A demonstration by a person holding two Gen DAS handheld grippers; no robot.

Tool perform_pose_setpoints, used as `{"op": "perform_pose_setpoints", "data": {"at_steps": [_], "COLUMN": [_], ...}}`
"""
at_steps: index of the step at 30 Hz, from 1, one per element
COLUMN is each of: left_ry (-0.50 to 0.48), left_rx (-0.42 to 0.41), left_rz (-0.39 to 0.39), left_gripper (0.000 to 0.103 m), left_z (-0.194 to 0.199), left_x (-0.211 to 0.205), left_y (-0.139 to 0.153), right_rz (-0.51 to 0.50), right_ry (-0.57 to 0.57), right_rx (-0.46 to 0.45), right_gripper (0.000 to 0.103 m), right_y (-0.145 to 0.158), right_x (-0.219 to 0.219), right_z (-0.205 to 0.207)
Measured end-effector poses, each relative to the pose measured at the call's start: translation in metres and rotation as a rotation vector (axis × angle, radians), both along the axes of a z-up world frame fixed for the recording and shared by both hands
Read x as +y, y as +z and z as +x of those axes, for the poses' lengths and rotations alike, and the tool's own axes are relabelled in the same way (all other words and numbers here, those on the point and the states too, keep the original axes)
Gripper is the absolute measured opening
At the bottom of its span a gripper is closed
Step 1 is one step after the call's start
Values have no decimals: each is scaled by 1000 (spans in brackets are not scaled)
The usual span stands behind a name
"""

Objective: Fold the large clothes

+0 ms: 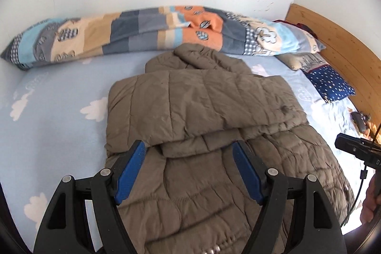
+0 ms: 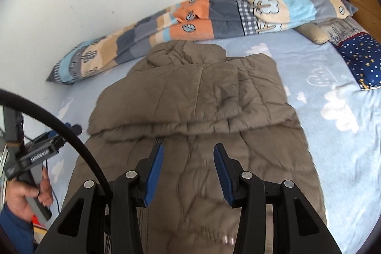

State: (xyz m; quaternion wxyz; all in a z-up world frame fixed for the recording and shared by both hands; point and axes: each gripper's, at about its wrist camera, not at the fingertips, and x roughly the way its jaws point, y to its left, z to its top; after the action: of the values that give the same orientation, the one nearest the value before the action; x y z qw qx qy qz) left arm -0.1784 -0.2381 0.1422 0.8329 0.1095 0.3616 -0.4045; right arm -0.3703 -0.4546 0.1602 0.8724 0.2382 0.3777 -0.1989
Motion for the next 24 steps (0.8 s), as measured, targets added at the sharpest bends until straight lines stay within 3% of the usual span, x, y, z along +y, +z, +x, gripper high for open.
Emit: {"op": "perform_pose_setpoints", "data": {"at_steps": [3, 6, 17, 24], "left_ry": [12, 39, 92, 209], "left_rx": [-48, -32, 99, 121], "left_rz": [-15, -40, 6, 58], "left_gripper": [75, 75, 75, 75], "left_z": [-21, -47, -124, -155], "left_x": [13, 28, 71, 106], "left_y": [11, 12, -42, -61], "right_rz": [-15, -6, 5, 39], "right_ry": [8, 1, -19, 18], "right_rx": [-28, -43, -26, 39], "right_gripper": [48, 52, 54, 54], "right_y": [7, 9, -2, -37], "right_x": [15, 28, 58, 84], "right_z": [-28, -58, -114, -132]}}
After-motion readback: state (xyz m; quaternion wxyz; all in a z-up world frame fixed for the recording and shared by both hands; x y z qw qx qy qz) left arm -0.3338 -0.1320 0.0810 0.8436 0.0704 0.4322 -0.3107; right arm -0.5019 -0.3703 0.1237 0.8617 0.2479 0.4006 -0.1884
